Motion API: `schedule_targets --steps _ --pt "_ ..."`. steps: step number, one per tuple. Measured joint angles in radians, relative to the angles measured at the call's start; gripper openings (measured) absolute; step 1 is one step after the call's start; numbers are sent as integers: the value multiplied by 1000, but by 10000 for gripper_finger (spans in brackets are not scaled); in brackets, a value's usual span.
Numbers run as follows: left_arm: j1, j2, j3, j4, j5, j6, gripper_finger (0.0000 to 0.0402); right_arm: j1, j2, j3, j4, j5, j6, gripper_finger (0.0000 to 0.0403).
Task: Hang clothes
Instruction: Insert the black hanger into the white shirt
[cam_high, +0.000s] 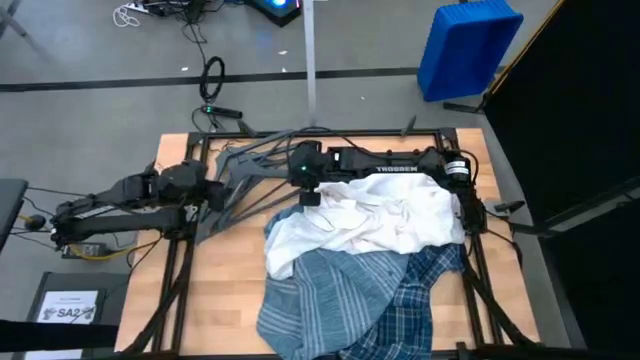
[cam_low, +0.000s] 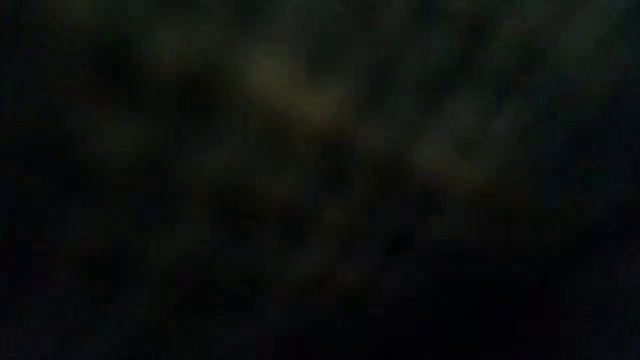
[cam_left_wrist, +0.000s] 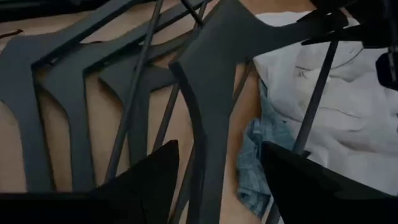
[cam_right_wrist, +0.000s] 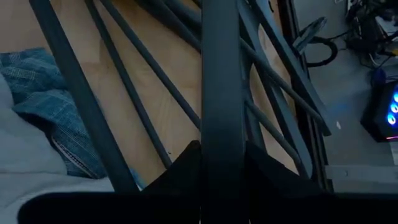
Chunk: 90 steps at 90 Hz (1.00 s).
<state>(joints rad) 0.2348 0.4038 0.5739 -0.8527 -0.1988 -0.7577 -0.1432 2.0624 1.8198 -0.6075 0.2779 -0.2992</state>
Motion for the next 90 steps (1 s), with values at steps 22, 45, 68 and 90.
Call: schedule_targets --steps 22,45,68,90 --pt "0 0 -109 183 55 9 209 0 0 0 -17 -1 -10 50" --pt "0 2 -148 237 88 -6 209 6 0 0 7 0 2 50" --pt "0 2 -148 237 67 -6 200 6 0 0 9 2 2 50" --pt "0 2 -148 232 63 47 90 6 0 0 7 -1 -2 50"
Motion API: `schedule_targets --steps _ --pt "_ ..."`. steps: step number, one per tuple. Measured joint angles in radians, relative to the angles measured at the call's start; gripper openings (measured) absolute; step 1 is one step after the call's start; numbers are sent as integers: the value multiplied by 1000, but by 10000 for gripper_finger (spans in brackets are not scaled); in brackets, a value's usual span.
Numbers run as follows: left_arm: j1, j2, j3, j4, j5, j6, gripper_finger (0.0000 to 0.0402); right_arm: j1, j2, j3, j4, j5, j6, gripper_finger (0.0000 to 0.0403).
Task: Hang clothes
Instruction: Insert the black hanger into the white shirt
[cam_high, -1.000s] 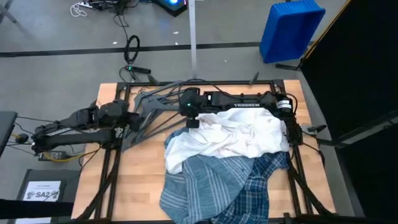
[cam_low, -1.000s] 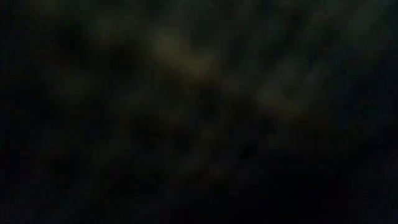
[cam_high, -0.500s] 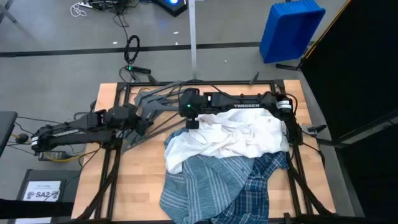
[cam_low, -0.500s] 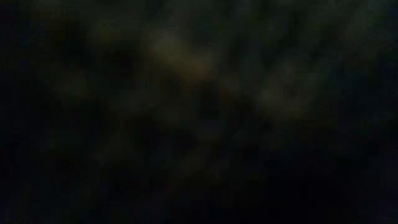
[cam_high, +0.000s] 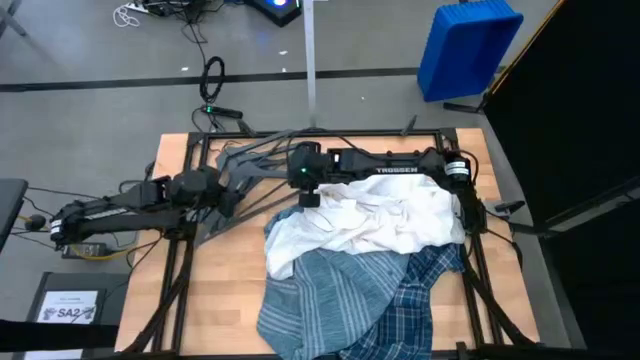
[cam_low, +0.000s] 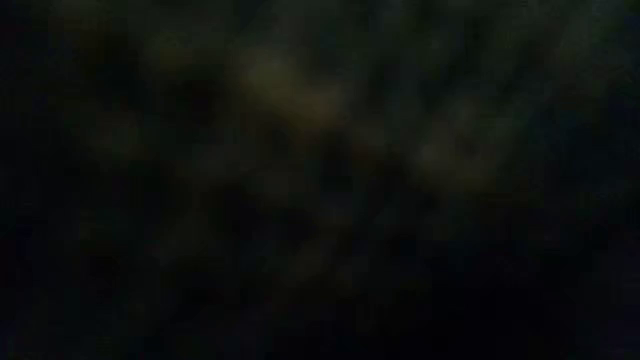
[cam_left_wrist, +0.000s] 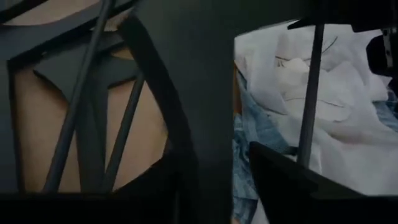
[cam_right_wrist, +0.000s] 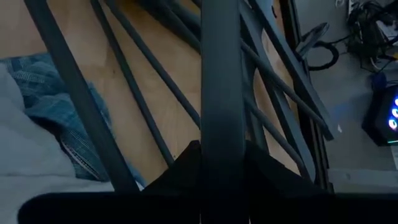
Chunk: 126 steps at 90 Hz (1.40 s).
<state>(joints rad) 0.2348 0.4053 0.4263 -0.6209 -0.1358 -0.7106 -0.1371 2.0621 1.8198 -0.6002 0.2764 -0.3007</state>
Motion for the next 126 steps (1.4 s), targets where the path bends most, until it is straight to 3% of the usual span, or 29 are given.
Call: schedule_targets --steps 9,61,74,82,96,114,126 --pt "0 -1 0 5 19 12 32 0 0 0 -4 4 -6 50" --pt "0 -1 2 37 32 49 32 0 0 0 -17 5 3 51" --pt "-4 0 1 61 70 94 17 -2 0 1 -6 2 23 115" --pt "1 1 0 66 37 90 10 -2 0 2 -12 0 22 154" --pt "-1 1 0 77 34 86 6 0 -14 2 -27 12 16 184" --pt "-2 1 0 77 25 86 6 -7 -76 2 -37 15 16 172" --pt "-1 0 0 99 24 106 6 -22 -128 2 -35 -48 36 153"
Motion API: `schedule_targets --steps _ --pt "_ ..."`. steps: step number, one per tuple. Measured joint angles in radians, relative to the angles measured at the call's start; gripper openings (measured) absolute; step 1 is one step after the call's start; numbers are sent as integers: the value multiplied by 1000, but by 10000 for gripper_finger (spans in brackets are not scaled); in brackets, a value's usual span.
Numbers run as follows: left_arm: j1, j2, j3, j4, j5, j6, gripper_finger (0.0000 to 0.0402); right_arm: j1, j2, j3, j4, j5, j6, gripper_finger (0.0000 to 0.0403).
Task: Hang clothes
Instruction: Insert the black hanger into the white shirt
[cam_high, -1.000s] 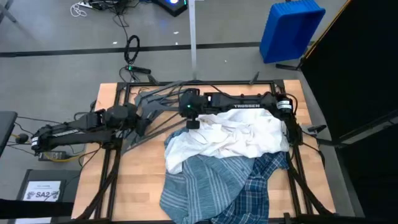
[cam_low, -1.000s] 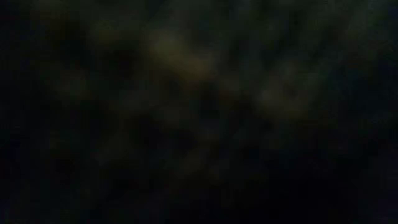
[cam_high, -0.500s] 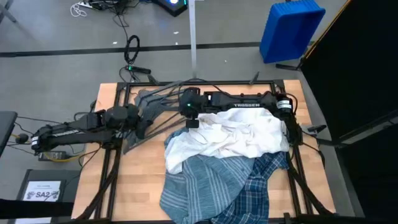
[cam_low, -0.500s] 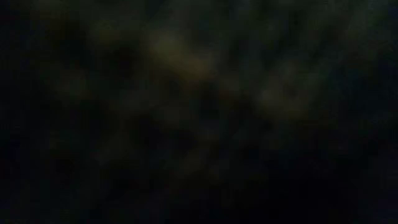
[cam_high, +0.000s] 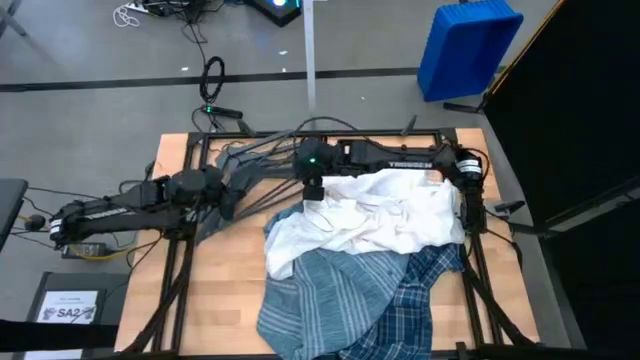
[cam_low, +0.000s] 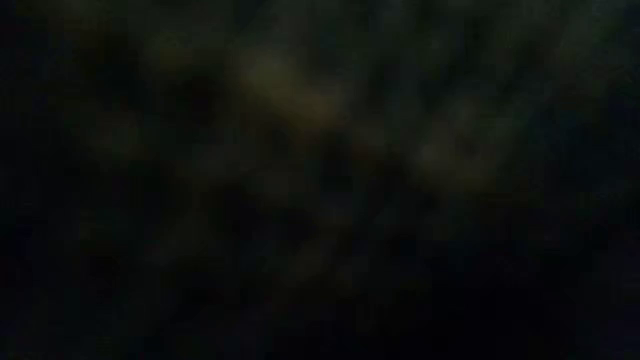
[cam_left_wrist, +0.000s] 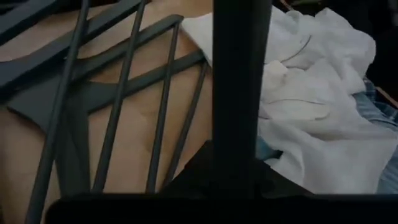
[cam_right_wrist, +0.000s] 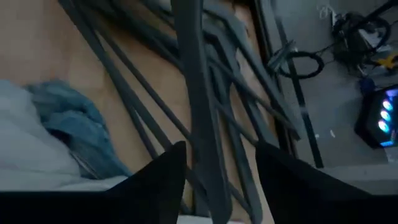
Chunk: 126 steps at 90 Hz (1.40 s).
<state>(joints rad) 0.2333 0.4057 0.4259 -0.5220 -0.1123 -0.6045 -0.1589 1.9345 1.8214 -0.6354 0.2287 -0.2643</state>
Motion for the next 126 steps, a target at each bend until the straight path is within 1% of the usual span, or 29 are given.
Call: schedule_targets --steps 9,18,29,37,54,68,78,92,111,126 --pt "0 0 0 11 -1 4 6 -27 -33 -2 2 -110 44 140" --pt "0 0 0 18 -4 21 6 -55 -61 -33 30 -224 78 128" --pt "0 0 0 24 -7 22 6 -79 -74 -84 71 -310 96 115" --pt "0 0 0 25 -7 21 6 -89 -74 -113 90 -334 106 105" --pt "0 0 0 25 -7 21 6 -94 -74 -179 139 -341 118 86" --pt "0 0 0 25 -8 21 6 -94 -80 -206 160 -382 139 73" --pt "0 0 0 25 -17 26 6 -94 -79 -211 165 -412 140 65" --pt "1 0 2 31 -23 27 6 -95 -84 -211 168 -424 133 55" --pt "1 0 2 32 -23 28 6 -102 -110 -210 182 -505 130 41" --pt "1 0 2 33 -31 28 6 -106 -151 -231 204 -512 113 27"
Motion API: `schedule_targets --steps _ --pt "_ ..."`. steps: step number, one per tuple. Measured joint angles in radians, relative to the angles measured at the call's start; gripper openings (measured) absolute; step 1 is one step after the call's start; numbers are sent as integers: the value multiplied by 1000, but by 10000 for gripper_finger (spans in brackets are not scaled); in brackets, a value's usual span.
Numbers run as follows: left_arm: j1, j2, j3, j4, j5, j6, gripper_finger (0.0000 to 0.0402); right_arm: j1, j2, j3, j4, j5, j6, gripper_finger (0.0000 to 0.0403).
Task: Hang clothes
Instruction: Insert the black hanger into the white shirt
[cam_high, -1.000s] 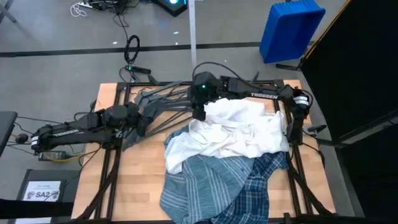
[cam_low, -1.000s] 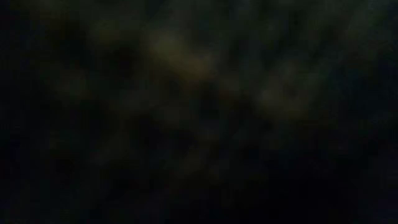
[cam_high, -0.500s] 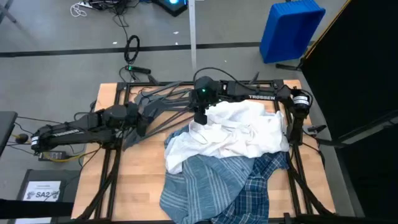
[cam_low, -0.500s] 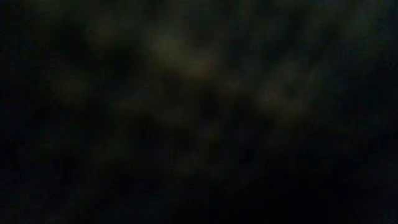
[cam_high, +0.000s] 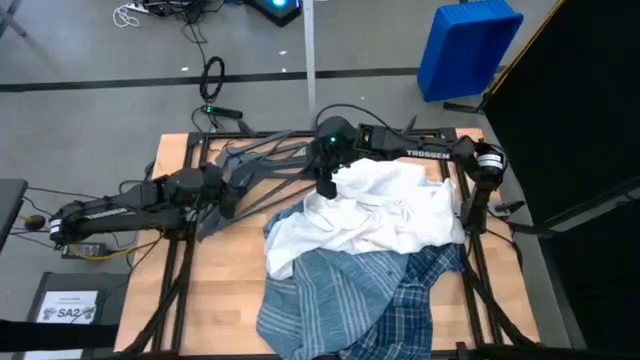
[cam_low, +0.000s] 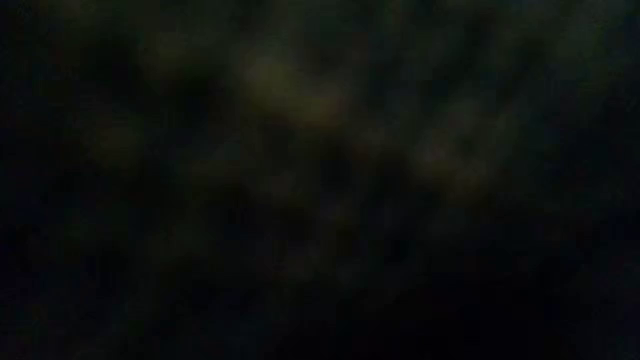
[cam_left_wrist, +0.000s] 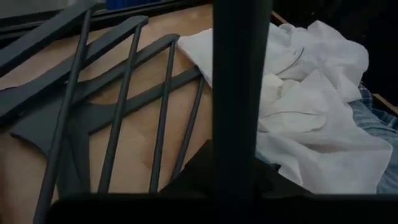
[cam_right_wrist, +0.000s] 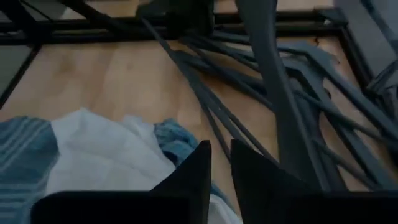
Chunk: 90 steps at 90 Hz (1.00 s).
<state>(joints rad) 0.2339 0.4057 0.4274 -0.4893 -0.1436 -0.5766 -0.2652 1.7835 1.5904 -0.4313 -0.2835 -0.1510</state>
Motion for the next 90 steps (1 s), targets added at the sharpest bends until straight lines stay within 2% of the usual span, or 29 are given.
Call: schedule_targets --steps 14,32,59,74,90 --pt "0 0 0 1 -5 0 6 -32 -113 -163 145 1 4 14" --pt "0 0 0 32 -26 0 6 -127 -294 -389 365 7 90 2" --pt "0 27 0 162 -68 71 6 -147 -509 -593 345 16 80 1" --pt "-1 40 1 214 -65 89 6 -148 -635 -656 349 78 84 3" --pt "-1 91 1 296 -63 110 6 -148 -714 -694 346 72 106 1"
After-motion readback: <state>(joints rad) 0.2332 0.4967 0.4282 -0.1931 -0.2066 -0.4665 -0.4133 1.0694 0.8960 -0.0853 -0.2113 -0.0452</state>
